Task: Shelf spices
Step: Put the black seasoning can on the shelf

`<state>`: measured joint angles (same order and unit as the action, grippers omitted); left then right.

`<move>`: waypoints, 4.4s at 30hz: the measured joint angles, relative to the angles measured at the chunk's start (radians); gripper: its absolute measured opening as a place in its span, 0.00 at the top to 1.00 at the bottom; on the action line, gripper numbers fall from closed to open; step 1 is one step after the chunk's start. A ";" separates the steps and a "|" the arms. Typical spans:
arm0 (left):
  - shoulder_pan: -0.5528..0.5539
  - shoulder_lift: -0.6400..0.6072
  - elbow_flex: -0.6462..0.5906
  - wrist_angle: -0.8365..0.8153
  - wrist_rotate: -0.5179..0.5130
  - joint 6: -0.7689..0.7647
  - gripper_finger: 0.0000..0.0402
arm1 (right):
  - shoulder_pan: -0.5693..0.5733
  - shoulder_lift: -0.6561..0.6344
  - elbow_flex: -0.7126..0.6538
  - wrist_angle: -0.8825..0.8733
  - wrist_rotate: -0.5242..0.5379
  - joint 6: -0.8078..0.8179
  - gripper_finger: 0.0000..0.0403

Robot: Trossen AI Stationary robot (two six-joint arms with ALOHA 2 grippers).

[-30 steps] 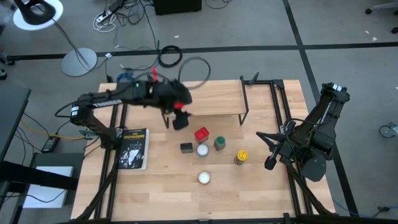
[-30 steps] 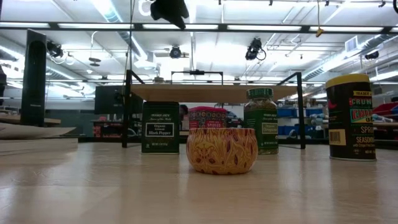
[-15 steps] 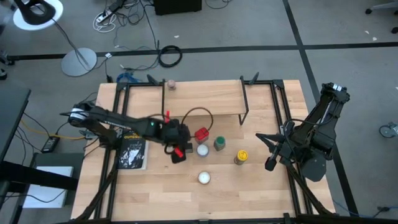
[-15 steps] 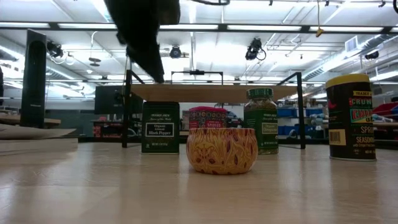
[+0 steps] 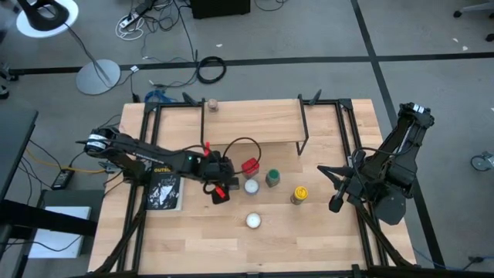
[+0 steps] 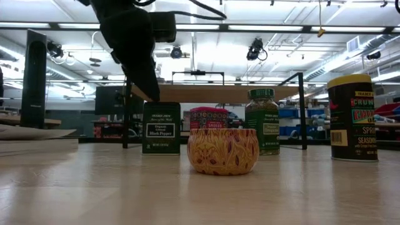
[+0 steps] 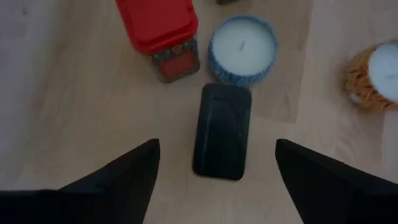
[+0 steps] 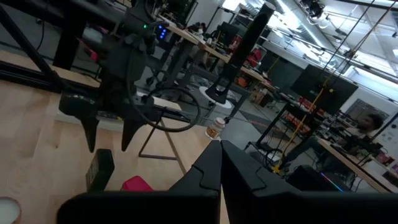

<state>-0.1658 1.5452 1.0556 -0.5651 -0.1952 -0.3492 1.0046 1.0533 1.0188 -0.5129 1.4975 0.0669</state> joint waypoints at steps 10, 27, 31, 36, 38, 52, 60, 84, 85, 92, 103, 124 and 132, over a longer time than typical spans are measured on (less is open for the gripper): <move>0.002 0.050 -0.065 0.079 0.051 -0.017 0.22 | 0.000 0.000 0.000 0.000 0.000 0.000 0.99; 0.007 0.079 0.044 0.006 0.096 0.006 0.70 | 0.000 0.000 0.000 0.003 0.000 0.000 0.99; 0.009 0.079 0.169 -0.143 0.096 0.061 0.70 | 0.000 0.000 0.000 0.003 0.000 0.000 0.99; 0.009 0.079 0.434 -0.367 0.066 0.147 0.70 | 0.000 0.000 0.000 0.003 0.000 -0.001 0.99; 0.017 0.079 0.550 -0.427 0.026 0.200 0.70 | 0.000 0.000 0.000 0.003 0.000 -0.001 0.99; 0.456 0.094 0.855 -0.646 0.072 0.505 0.70 | 0.000 0.000 0.000 0.003 0.000 -0.007 0.99; 0.610 0.176 0.852 -0.610 0.166 0.638 0.70 | 0.000 0.000 0.000 0.006 0.000 -0.009 1.00; 0.782 0.245 0.853 -0.587 0.289 0.824 0.70 | 0.000 0.000 0.000 0.017 -0.009 -0.023 0.99; 0.787 0.249 0.854 -0.588 0.297 0.831 0.70 | 0.000 0.000 0.000 0.018 -0.009 -0.023 1.00; 0.798 0.300 0.853 -0.588 0.312 0.843 0.70 | 0.000 0.000 0.000 0.019 -0.009 -0.023 0.98; 0.828 0.312 0.853 -0.571 0.337 0.843 0.70 | 0.000 0.001 0.000 0.019 -0.009 -0.024 0.98; 0.834 0.311 0.853 -0.599 0.357 0.856 0.70 | 0.000 0.001 0.000 0.021 -0.008 -0.025 0.99; 0.834 0.311 0.853 -0.600 0.354 0.847 0.58 | 0.000 0.001 0.000 0.021 -0.008 -0.025 0.99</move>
<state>0.6678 1.8561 1.9083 -1.1653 0.1590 0.4980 1.0050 1.0538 1.0191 -0.4923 1.4891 0.0418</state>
